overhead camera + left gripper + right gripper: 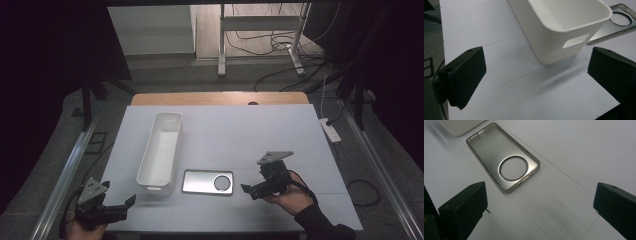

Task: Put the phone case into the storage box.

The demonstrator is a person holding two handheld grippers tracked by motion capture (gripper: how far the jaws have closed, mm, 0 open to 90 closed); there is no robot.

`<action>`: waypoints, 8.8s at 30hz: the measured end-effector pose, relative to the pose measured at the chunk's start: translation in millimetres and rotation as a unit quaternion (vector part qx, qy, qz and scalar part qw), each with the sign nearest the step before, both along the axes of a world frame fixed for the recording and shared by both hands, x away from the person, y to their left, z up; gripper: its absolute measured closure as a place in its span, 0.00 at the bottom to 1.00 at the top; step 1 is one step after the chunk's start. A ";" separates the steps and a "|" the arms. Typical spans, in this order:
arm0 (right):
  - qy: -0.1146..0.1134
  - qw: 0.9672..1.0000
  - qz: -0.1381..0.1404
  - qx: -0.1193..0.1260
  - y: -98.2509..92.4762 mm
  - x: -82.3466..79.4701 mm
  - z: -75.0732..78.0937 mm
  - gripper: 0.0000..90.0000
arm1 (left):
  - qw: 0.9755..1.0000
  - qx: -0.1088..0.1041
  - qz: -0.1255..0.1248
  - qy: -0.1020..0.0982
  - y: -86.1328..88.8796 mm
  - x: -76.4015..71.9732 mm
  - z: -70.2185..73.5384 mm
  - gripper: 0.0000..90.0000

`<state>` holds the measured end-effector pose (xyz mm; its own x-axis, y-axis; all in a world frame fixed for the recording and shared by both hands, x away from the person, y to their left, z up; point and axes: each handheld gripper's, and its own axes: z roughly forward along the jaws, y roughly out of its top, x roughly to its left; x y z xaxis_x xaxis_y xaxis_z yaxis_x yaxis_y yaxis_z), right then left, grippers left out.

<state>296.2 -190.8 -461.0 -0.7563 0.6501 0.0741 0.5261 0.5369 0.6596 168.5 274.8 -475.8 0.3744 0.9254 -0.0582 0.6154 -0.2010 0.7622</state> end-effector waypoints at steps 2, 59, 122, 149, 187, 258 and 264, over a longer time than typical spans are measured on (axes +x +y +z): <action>0.004 1.000 0.000 -0.002 2.7 1.7 -1.2 0.00 | 1.000 0.000 0.000 0.000 0.0 0.1 0.0 0.03; 0.029 0.998 0.038 -0.052 76.9 36.1 -20.1 0.09 | 1.000 -0.007 -0.001 -0.001 1.7 -0.4 0.0 0.03; 0.025 0.995 0.012 -0.097 38.4 70.9 -42.6 1.00 | 1.000 -0.011 -0.003 -0.001 3.0 -0.4 0.0 0.04; 0.050 0.996 -0.010 -0.078 -15.2 49.8 -34.6 1.00 | 1.000 -0.013 -0.002 -0.002 3.0 0.1 0.1 0.04; 0.059 0.993 0.073 -0.077 24.5 9.3 -36.6 1.00 | 1.000 -0.012 -0.001 -0.003 3.2 -0.5 0.1 0.04; 0.036 0.996 -0.001 -0.076 2.9 41.6 -29.5 0.01 | 1.000 -0.013 -0.003 -0.003 2.7 0.0 -0.1 0.04; 0.043 0.995 0.003 -0.093 9.9 45.2 -31.4 0.25 | 1.000 -0.012 -0.003 -0.003 2.6 0.1 -0.1 0.04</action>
<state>341.4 -180.9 -492.3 -0.7563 0.6540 0.0168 0.5726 0.6492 0.5007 168.6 277.4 -475.9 0.3805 0.9215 -0.0786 0.6093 -0.1858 0.7709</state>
